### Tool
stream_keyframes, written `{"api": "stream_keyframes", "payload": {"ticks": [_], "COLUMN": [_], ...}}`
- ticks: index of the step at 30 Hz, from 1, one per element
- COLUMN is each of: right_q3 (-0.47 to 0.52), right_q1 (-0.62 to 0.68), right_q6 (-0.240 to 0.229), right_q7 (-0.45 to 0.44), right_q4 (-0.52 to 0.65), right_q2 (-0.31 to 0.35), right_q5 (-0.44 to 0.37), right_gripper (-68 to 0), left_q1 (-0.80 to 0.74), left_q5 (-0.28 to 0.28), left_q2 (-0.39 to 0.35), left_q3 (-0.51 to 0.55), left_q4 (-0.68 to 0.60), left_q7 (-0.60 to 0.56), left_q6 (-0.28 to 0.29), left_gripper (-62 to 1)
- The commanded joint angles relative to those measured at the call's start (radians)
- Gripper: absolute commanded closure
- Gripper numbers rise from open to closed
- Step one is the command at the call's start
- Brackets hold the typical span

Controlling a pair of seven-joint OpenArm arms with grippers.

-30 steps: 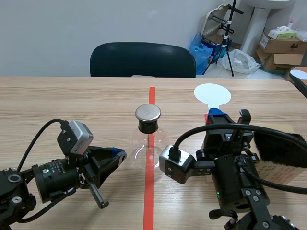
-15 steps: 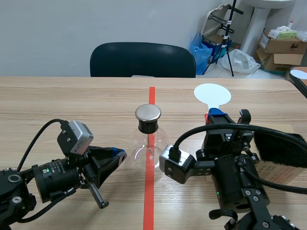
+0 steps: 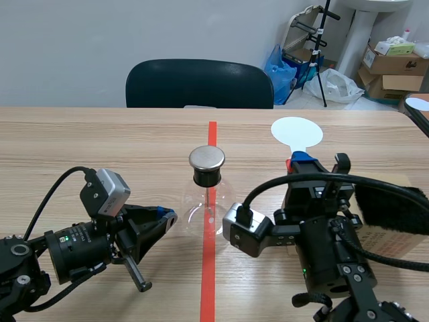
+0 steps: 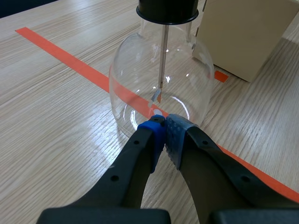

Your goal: Do the electroscope experiment

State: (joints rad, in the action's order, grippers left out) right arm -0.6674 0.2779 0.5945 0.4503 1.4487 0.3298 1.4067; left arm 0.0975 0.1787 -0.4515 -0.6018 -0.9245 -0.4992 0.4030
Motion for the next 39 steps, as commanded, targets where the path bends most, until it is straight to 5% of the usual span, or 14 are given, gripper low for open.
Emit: {"api": "stream_keyframes", "payload": {"ticks": [1,29,39], "right_q3": [0.006,0.027,0.233], "right_q1": [-0.012,0.016,0.207], "right_q6": [0.011,0.044,0.085], "right_q7": [0.007,0.006,-0.202], "right_q4": [0.025,0.045,0.138], "right_q2": [0.011,0.003,-0.069], "right_q5": [0.007,-0.002,0.000], "right_gripper": [-0.9,-1.1,-1.1], "left_q1": [0.005,0.005,0.005], "left_q5": [0.008,0.008,0.008], "left_q2": [0.004,0.004,0.004], "left_q3": [0.008,0.008,0.008], "left_q4": [-0.011,-0.011,-0.011], "left_q7": [-0.017,-0.017,-0.017], "left_q6": [0.002,0.002,0.002], "left_gripper": [-3.2,-3.2,-3.2]}}
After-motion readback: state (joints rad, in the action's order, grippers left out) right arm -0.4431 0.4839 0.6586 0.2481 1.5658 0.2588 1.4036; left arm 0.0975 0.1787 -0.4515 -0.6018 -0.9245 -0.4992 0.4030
